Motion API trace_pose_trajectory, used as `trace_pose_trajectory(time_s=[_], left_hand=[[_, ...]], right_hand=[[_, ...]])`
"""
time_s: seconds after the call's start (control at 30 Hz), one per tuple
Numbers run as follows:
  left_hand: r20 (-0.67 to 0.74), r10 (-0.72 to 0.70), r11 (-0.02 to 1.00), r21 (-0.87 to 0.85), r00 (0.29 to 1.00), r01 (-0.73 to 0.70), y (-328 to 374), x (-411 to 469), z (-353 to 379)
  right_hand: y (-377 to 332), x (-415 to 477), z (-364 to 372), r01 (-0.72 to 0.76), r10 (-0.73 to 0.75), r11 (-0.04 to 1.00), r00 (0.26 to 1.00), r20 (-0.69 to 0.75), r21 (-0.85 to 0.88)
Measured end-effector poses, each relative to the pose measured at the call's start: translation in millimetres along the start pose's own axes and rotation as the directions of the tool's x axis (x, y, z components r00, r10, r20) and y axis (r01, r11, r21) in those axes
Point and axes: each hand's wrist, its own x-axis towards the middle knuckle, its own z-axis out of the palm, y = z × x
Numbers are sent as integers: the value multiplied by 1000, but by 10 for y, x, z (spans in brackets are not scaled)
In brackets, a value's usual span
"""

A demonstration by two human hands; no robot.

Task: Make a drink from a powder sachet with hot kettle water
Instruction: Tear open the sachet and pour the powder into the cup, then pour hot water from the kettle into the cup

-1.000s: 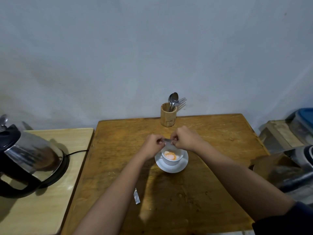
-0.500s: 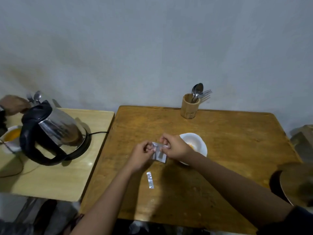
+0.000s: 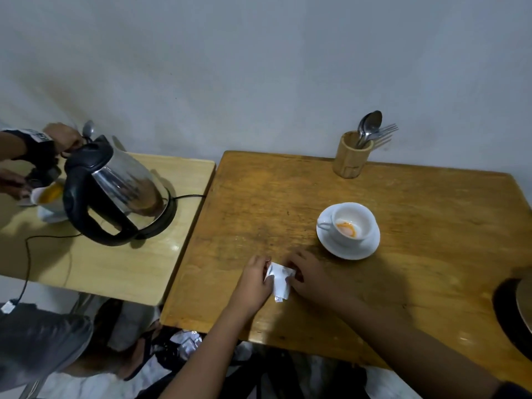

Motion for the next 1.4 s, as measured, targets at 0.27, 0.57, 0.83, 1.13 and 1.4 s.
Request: trace_pose_trajectory(time_s=[0.27,0.57,0.83,1.13,1.4], left_hand=[[-30,140,976,171,990,-133,-29,-204,141],[66,130,924,354,989,-145,80,-310,202],[148,-27,812,580,989,-65,256,-225,211],[-149,-13,953,296,989,57,913,212,345],[-247,-100,980,-189,964,54,1195,716,515]], right_hand=[[19,-222,78,51,-57,985,998,-26,-166],[-42,-459,105,70,-71,979,997,2,-191],[127,-1154,-88,-155,166,985,964,-207,70],[938,-2841,-863,-376,654,736,185,-733,562],[1336,-3365,-2124,-89,690,631,-390,-610,771]])
